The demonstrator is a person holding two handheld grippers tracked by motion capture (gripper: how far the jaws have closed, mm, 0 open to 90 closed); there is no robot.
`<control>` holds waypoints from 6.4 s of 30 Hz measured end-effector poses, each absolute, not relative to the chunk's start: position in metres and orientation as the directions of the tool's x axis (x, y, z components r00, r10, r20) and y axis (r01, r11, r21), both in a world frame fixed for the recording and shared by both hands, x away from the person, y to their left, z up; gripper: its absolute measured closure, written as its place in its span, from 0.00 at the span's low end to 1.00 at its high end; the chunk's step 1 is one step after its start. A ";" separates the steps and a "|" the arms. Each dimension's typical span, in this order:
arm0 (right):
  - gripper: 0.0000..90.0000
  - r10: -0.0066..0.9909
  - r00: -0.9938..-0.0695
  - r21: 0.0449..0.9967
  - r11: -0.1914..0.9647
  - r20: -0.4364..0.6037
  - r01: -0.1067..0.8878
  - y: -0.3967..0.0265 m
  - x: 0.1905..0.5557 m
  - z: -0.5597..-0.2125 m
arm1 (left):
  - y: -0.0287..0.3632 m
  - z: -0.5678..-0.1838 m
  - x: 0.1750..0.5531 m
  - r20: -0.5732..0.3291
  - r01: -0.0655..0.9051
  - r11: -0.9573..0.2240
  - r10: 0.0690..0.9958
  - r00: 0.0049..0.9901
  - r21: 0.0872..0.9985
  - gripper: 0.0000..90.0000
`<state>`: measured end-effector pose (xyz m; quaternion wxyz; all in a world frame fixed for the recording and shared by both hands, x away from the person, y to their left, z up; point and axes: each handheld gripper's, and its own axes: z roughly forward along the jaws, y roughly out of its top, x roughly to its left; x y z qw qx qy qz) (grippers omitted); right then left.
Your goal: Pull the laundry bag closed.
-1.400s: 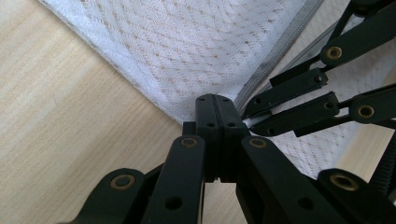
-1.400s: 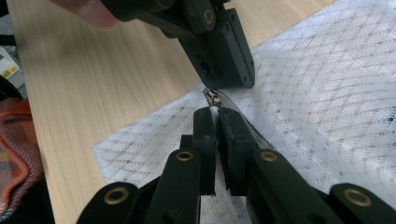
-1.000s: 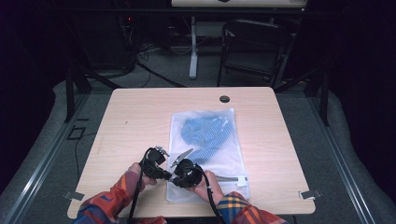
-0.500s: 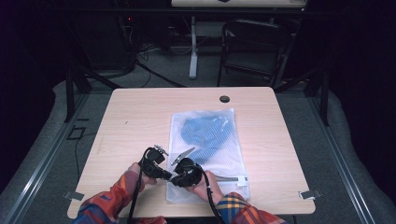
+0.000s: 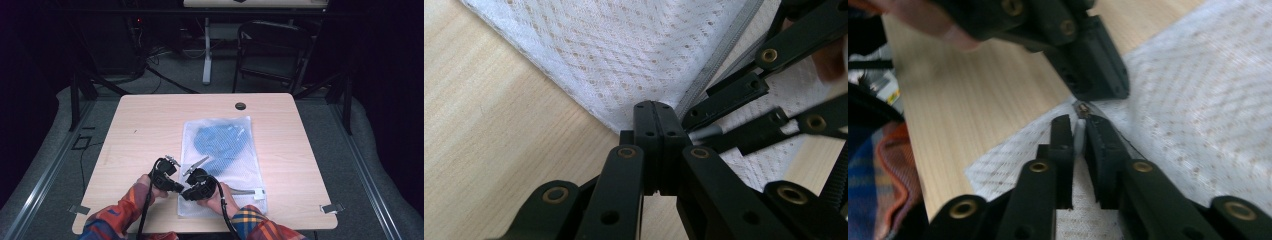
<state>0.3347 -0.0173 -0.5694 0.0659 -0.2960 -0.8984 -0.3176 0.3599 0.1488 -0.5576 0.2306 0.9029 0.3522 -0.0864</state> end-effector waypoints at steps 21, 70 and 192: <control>0.97 0.524 -0.787 0.514 0.601 0.325 0.612 -0.027 0.338 -0.569 | 0.148 -0.558 0.360 -0.310 0.669 -0.653 0.592 0.744 0.357 1.00; 0.97 0.549 -0.789 0.499 0.620 0.276 0.606 -0.036 0.335 -0.565 | 0.140 -0.559 0.357 -0.353 0.665 -0.661 0.565 0.746 0.348 1.00; 0.97 0.605 -0.753 0.446 0.617 0.258 0.648 -0.098 0.327 -0.552 | 0.137 -0.547 0.356 -0.284 0.600 -0.703 0.528 0.800 0.383 0.94</control>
